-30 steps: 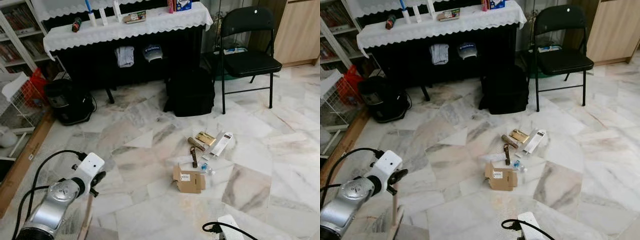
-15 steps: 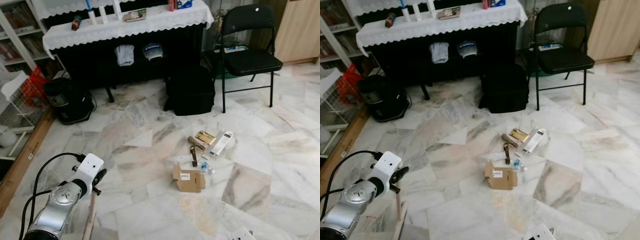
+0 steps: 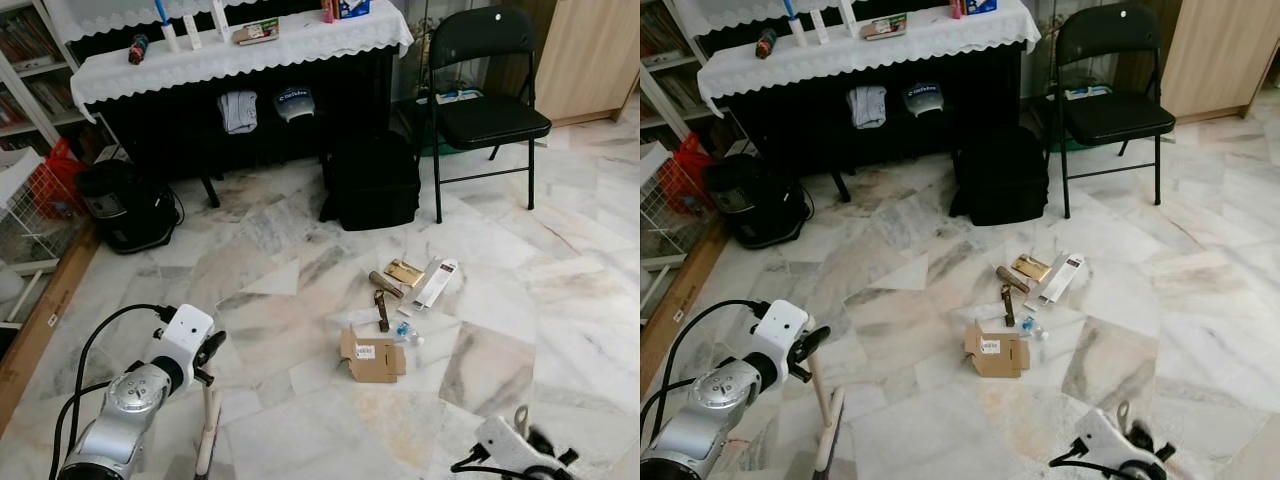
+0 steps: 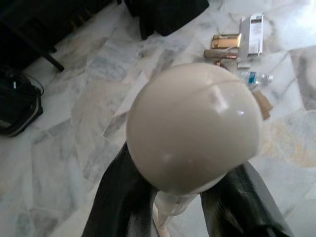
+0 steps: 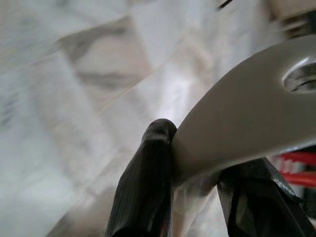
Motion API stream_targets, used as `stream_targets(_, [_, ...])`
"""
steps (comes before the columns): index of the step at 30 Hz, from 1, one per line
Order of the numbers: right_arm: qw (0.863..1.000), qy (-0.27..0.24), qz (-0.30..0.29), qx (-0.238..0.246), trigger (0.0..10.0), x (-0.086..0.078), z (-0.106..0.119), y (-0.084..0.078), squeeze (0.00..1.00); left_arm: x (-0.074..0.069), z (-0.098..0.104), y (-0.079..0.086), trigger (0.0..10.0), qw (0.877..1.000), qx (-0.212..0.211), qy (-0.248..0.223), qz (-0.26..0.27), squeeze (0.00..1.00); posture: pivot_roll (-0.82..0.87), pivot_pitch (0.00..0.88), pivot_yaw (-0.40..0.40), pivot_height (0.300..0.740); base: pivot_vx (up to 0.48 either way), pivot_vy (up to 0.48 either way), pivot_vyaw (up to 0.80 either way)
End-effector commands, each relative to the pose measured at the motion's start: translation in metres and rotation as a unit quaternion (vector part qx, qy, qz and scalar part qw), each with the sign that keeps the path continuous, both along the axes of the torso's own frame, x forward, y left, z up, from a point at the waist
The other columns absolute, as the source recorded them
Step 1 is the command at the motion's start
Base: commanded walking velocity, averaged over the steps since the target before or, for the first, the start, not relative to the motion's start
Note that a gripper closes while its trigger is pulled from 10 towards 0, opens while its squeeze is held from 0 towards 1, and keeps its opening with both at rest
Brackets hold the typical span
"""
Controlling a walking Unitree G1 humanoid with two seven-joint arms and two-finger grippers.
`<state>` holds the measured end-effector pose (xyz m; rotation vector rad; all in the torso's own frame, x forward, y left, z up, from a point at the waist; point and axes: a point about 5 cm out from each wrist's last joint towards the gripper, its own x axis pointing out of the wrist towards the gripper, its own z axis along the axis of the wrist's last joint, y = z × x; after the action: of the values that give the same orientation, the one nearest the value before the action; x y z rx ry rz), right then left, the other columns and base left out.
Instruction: Sweep floor
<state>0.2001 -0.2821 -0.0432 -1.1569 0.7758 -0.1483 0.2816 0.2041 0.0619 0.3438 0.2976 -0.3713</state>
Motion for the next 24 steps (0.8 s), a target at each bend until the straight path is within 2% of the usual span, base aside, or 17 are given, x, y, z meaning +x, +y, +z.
stream_targets(1, [0.999,-0.027,0.014,-0.028,10.0,0.007,0.006,0.0,0.0,0.003,0.011,0.01,10.0,0.999,-0.001,-0.029,0.012,0.0,-0.08,0.0,0.126,0.74,0.0,0.0,0.0])
stream_targets(4, [0.996,-0.07,0.028,-0.043,10.0,0.015,0.014,0.001,0.0,0.003,0.012,0.01,10.0,0.999,-0.002,-0.032,0.014,0.0,-0.08,0.0,0.126,0.74,0.0,0.0,0.0])
stream_targets(6, [0.988,-0.131,0.049,-0.06,10.0,0.026,0.026,0.004,0.0,0.004,0.013,0.011,10.0,0.999,-0.004,-0.036,0.016,0.0,-0.08,0.0,0.128,0.74,0.0,0.0,0.0])
stream_targets(7, [0.988,-0.131,0.049,-0.06,10.0,0.026,0.026,0.004,0.0,0.004,0.013,0.011,10.0,0.999,-0.004,-0.036,0.016,0.0,-0.08,0.0,0.128,0.74,0.0,0.0,0.0])
stream_targets(10, [0.97,-0.197,0.1,-0.105,10.0,0.041,0.044,0.012,0.0,0.006,0.016,0.011,10.0,0.998,-0.009,-0.049,0.024,0.0,-0.09,0.0,0.127,0.74,0.0,0.0,0.0])
stream_targets(13, [0.956,-0.245,0.121,-0.105,10.0,0.049,0.055,0.018,0.0,0.008,0.019,0.011,10.0,0.997,-0.015,-0.062,0.033,0.0,-0.09,0.0,0.128,0.74,0.0,0.0,0.0])
stream_targets(14, [0.956,-0.245,0.121,-0.105,10.0,0.049,0.055,0.018,0.0,0.008,0.019,0.011,10.0,0.997,-0.015,-0.062,0.033,0.0,-0.09,0.0,0.128,0.74,0.0,0.0,0.0])
stream_targets(16, [0.946,-0.288,0.127,-0.082,10.0,0.056,0.065,0.024,0.0,0.01,0.022,0.011,10.0,0.996,-0.021,-0.071,0.04,0.0,-0.09,0.0,0.128,0.74,0.0,0.0,0.0])
stream_targets(17, [0.946,-0.288,0.127,-0.082,10.0,0.056,0.065,0.024,0.0,0.01,0.022,0.011,10.0,0.996,-0.021,-0.071,0.04,0.0,-0.09,0.0,0.128,0.74,0.0,0.0,0.0])
stream_targets(18, [0.945,-0.3,0.119,-0.055,10.0,0.059,0.067,0.026,0.0,0.011,0.023,0.011,10.0,0.996,-0.024,-0.074,0.044,0.0,-0.1,0.0,0.128,0.74,0.0,0.0,0.0])
stream_targets(19, [0.942,-0.324,0.082,0.005,10.0,0.064,0.073,0.026,0.0,0.013,0.024,0.011,10.0,0.995,-0.029,-0.08,0.049,0.0,-0.1,0.0,0.129,0.74,0.0,0.0,0.0])
stream_targets(20, [0.942,-0.326,0.051,0.052,10.0,0.066,0.073,0.025,0.0,0.013,0.024,0.011,10.0,0.995,-0.031,-0.08,0.051,0.0,-0.1,0.0,0.129,0.74,0.0,0.0,0.0])
stream_targets(21, [0.938,-0.337,0.019,0.078,10.0,0.068,0.075,0.023,0.0,0.013,0.024,0.011,10.0,0.995,-0.033,-0.081,0.052,0.0,-0.1,0.0,0.128,0.74,0.0,0.0,0.0])
stream_targets(22, [0.927,-0.353,-0.028,0.123,10.0,0.07,0.077,0.02,0.0,0.013,0.024,0.011,10.0,0.995,-0.035,-0.081,0.054,0.0,-0.1,0.0,0.127,0.74,0.0,0.0,0.0])
stream_targets(24, [0.908,-0.364,-0.073,0.193,10.0,0.073,0.077,0.019,0.0,0.013,0.024,0.011,10.0,0.995,-0.035,-0.081,0.055,0.0,-0.1,0.0,0.126,0.74,0.0,0.0,0.0])
